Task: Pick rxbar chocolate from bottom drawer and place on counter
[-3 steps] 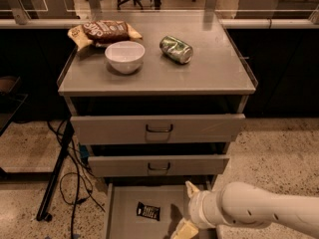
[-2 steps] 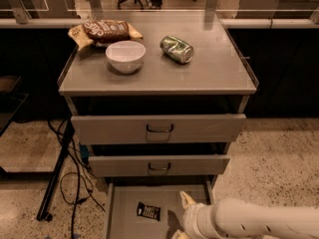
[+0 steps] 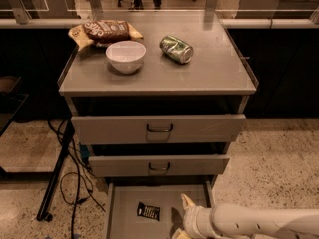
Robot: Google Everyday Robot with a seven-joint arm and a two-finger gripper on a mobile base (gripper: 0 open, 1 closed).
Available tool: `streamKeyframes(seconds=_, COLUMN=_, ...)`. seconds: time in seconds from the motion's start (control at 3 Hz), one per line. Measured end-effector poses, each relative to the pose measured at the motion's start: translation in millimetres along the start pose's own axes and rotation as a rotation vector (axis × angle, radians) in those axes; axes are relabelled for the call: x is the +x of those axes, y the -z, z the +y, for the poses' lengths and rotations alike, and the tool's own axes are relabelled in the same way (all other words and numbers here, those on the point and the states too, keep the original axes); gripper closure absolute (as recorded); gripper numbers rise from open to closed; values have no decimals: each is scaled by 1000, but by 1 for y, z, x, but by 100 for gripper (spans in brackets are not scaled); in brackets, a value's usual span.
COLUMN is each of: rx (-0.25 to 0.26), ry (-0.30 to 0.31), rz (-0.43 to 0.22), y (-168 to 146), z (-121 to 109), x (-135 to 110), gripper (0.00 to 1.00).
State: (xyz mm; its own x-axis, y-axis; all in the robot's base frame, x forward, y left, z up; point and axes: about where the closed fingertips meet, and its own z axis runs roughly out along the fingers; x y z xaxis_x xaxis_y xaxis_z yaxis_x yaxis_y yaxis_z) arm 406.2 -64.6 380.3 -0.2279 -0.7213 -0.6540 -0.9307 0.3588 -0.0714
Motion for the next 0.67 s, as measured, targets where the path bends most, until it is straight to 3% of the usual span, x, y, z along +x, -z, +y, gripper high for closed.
streamKeyframes(seconds=0.33, rx=-13, ry=-31, rz=-87, y=-24, z=-18, x=14, gripper=0)
streamKeyframes(seconds=0.67, rx=-31, ry=-49, rz=-131, y=-26, z=-39, x=13, gripper=0)
